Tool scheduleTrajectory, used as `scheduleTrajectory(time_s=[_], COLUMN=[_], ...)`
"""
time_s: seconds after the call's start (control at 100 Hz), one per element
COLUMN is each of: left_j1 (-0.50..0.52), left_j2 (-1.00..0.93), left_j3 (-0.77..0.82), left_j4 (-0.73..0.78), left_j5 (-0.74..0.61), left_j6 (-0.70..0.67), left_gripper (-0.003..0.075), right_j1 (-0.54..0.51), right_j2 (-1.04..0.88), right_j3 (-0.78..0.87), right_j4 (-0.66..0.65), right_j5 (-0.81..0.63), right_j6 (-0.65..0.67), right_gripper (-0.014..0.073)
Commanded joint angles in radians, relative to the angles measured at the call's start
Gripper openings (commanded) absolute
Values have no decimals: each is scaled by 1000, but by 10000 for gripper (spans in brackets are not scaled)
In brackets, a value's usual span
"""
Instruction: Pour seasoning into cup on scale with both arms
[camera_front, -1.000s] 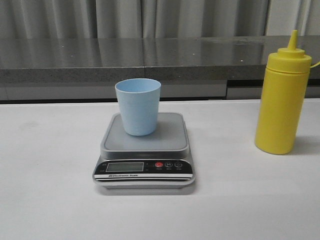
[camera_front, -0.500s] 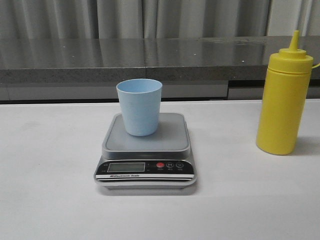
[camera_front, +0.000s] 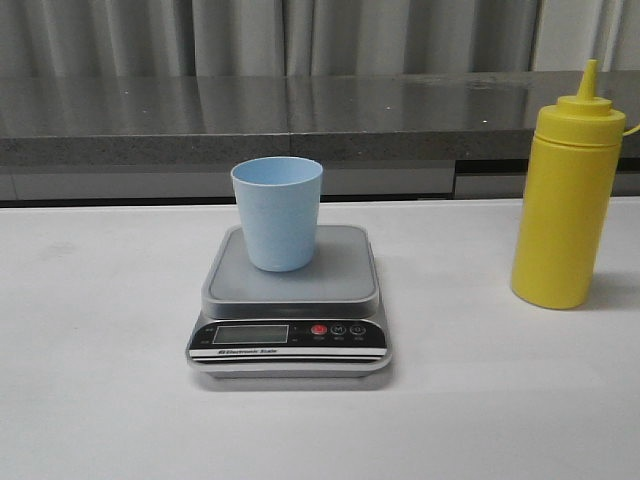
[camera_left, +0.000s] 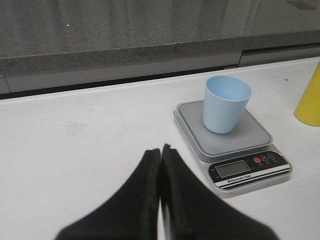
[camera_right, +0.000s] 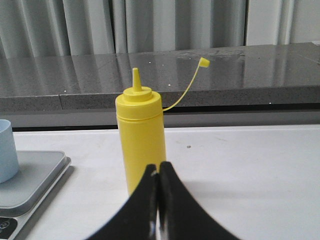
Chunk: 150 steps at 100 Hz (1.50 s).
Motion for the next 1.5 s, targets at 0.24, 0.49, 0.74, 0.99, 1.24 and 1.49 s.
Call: scheduleTrajectory(time_s=[0.24,0.49,0.74,0.99,1.24,1.49], left_j1=[2,2,2,2,2,95], left_j2=[7,7,7,7,7,-21], left_j3=[-25,-25,-25,-25,-21,69], left_j4=[-17,-17,-17,-17,-17,27], left_j5=[-76,-76,-76,-76,-76,-261], left_j6=[-9,-9,-9,-9,-9,-9], left_gripper=[-20,-20,-20,-20,-20,-20], right_j1=[-42,-42,-42,-42,-42,-42], right_j2=[-24,-24,-24,-24,-24,-24], right_j3=[-19,-19,-19,-19,-19,-19], right_j4=[105,104,104,104,104,104], right_j5=[-92,-98,-93,-93,-93,-93], right_j6=[-119,-120,-120,-120,-120,-120], right_gripper=[-68,-68,-68,-68,-68,-68])
